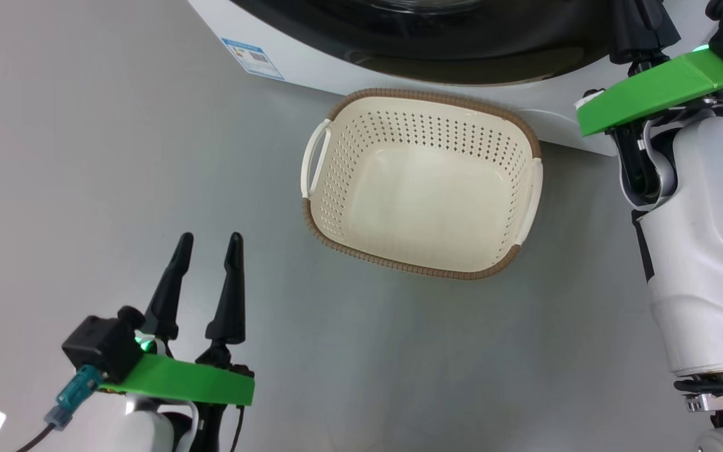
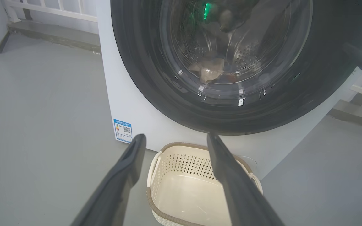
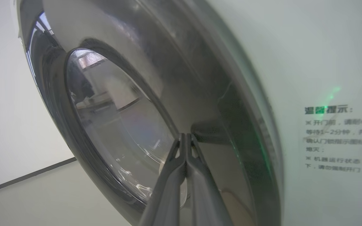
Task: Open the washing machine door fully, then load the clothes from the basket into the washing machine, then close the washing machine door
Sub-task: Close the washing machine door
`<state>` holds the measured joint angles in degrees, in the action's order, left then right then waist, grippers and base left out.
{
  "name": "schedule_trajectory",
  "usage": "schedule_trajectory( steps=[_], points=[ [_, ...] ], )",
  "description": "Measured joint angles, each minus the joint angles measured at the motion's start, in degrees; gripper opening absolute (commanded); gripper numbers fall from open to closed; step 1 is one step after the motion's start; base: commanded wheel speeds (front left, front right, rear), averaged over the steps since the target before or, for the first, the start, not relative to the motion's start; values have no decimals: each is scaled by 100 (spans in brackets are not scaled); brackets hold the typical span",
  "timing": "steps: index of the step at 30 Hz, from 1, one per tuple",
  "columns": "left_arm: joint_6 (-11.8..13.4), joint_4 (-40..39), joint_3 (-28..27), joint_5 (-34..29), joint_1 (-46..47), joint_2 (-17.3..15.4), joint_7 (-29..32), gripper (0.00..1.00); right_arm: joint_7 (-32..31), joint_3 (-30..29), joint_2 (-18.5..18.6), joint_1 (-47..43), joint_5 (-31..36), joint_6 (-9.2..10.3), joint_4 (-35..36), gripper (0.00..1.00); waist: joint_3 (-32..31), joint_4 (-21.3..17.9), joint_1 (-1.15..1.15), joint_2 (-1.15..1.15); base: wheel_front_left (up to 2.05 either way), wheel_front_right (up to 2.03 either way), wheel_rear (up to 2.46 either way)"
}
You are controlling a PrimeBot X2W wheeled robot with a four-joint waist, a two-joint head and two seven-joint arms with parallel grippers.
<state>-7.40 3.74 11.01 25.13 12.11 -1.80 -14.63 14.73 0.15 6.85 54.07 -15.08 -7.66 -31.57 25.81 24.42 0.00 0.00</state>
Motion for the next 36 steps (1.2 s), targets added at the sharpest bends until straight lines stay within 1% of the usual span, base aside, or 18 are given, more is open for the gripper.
schedule_trajectory(
  steps=[6,9,10,11,14,16,17,18,19,27,36],
  points=[
    [0,-1,41,1,91,1,0,100,0,-62,-48,4,90,-1,9,0,45,26,0,0,0,0,0],
    [0,4,37,1,107,1,0,100,0,90,-16,4,80,1,3,0,20,10,0,0,0,0,0],
    [0,13,34,1,107,2,0,100,1,177,0,3,64,3,2,3,3,2,0,0,0,0,0],
    [0,27,25,1,106,2,0,100,1,268,27,-1,22,3,-3,3,-19,-9,0,0,0,0,0],
    [0,102,-19,-2,104,2,0,100,1,486,51,-28,-56,8,-16,19,-101,-53,0,0,0,0,0],
    [0,165,-48,-12,99,2,0,100,1,553,45,-92,-193,9,-13,38,-165,-89,0,0,0,0,0],
    [0,191,-58,-14,90,2,0,100,1,575,47,-155,-236,9,-13,63,-201,-106,0,0,0,0,0],
    [0,219,-67,-24,76,2,0,100,1,608,49,-230,-276,10,-20,95,-240,-123,0,0,0,0,0],
    [0,245,-79,-31,63,2,0,100,1,646,47,-298,-297,10,-27,100,-277,-141,0,0,0,0,0],
    [0,465,-244,-180,-160,-21,0,100,1,851,1,-857,-474,10,59,100,-666,-319,0,0,0,0,0],
    [0,671,-389,-182,-308,-207,0,100,0,918,-23,-1625,-627,10,183,100,-1041,-602,0,0,0,0,0]
  ],
)
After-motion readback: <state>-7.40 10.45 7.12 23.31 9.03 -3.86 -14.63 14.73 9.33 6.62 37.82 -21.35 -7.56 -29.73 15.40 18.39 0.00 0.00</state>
